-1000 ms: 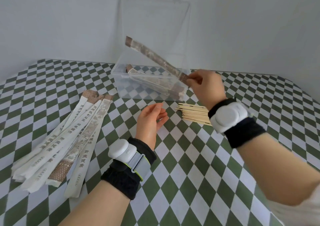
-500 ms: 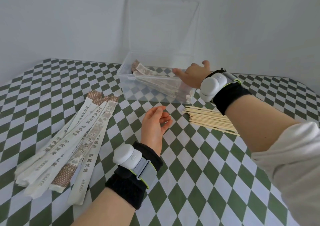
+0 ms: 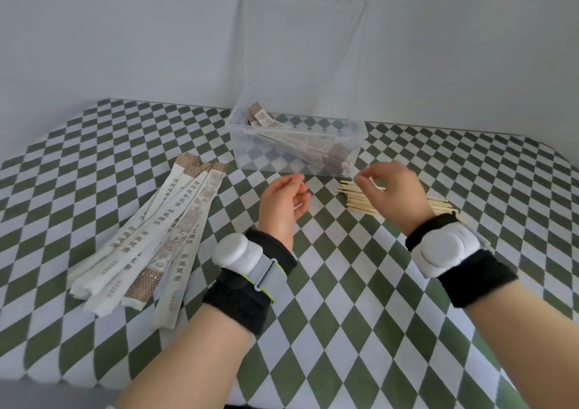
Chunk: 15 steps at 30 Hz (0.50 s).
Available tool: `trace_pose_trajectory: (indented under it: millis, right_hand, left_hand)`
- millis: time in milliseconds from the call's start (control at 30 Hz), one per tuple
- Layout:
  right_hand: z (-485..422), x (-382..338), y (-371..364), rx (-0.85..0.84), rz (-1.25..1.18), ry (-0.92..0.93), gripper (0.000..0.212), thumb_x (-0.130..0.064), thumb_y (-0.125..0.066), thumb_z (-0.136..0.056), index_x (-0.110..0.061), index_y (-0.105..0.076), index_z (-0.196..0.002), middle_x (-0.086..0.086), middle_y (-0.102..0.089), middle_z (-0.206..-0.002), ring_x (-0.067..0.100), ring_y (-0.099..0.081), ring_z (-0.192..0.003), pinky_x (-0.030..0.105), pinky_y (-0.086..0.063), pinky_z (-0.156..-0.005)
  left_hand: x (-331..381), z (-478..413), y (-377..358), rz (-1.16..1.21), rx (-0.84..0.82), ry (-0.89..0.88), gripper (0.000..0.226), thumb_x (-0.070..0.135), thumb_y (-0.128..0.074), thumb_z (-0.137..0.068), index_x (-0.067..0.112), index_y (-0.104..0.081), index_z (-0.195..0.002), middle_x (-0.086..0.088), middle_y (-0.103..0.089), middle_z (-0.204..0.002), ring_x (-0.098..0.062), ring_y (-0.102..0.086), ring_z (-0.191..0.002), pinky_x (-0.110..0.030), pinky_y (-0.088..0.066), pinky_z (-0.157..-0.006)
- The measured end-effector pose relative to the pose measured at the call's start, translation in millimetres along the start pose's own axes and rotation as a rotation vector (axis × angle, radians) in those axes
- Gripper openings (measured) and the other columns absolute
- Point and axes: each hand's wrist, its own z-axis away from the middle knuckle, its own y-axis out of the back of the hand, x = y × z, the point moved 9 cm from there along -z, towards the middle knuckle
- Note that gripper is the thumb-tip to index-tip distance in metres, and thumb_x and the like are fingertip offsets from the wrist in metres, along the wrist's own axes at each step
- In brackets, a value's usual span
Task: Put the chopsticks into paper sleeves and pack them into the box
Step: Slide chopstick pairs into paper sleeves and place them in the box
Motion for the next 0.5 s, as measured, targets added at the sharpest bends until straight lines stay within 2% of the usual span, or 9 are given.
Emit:
trace_pose_trajectory:
  millis: [100,200,300,367,433,500]
  right_hand:
    - [34,20,-16,-0.020,-0.031,-0.097,0.015,-0.026,-0.058,-0.088,-0.015,-0.067,-0.093,-0.005,-0.061,-0.088,0.013,-0.053,-0.085,0.028,-0.044,-0.076]
    - [48,24,-24,-0.012,-0.071,-0.100,0.013,-0.021,-0.060,-0.087,-0.014,-0.068,-0.092,-0.003,-0.061,-0.087,0.016,-0.053,-0.086,0.030,-0.045,-0.078]
    - [49,16,-24,0.009,-0.042,-0.046,0.013,-0.019,-0.060,-0.086,-0.012,-0.069,-0.094,-0.001,-0.062,-0.087,0.015,-0.051,-0.087,0.030,-0.044,-0.078]
    - [49,13,-25,-0.004,-0.035,-0.034,0.013,-0.018,-0.060,-0.086,-0.012,-0.069,-0.094,0.002,-0.064,-0.087,0.017,-0.053,-0.086,0.035,-0.047,-0.077]
    - [50,12,-28,-0.027,-0.028,-0.010,0.012,-0.016,-0.060,-0.085,-0.012,-0.070,-0.092,0.003,-0.065,-0.088,0.019,-0.054,-0.086,0.038,-0.048,-0.078]
    - [51,10,-30,-0.054,-0.027,0.011,0.012,-0.015,-0.060,-0.085,-0.012,-0.070,-0.091,0.003,-0.065,-0.090,0.019,-0.054,-0.087,0.037,-0.047,-0.079]
  left_hand:
    - [35,-4,18,-0.163,-0.054,-0.049,0.011,0.011,-0.052,-0.094,0.015,-0.062,-0.093,0.001,-0.059,-0.078,-0.012,-0.058,-0.071,-0.023,-0.049,-0.069]
    - [78,-14,53,-0.510,-0.001,-0.129,0.010,0.011,-0.056,-0.092,0.013,-0.063,-0.098,0.001,-0.062,-0.084,-0.010,-0.056,-0.071,-0.018,-0.049,-0.065]
    - [113,-18,91,-0.955,0.090,-0.205,0.019,0.013,-0.056,-0.091,0.014,-0.065,-0.108,0.000,-0.062,-0.099,-0.010,-0.056,-0.081,-0.024,-0.049,-0.079]
    - [116,-17,106,-1.170,0.076,-0.154,0.016,0.013,-0.056,-0.091,0.016,-0.064,-0.105,-0.002,-0.058,-0.103,-0.012,-0.053,-0.082,-0.024,-0.044,-0.077]
    - [109,-19,119,-1.534,0.085,-0.088,0.015,0.017,-0.058,-0.090,0.013,-0.062,-0.103,-0.006,-0.054,-0.103,-0.019,-0.051,-0.089,-0.026,-0.040,-0.079]
    - [101,-20,130,-1.786,0.114,-0.040,0.029,0.024,-0.061,-0.088,0.007,-0.058,-0.111,-0.013,-0.056,-0.109,-0.026,-0.054,-0.099,-0.030,-0.041,-0.080]
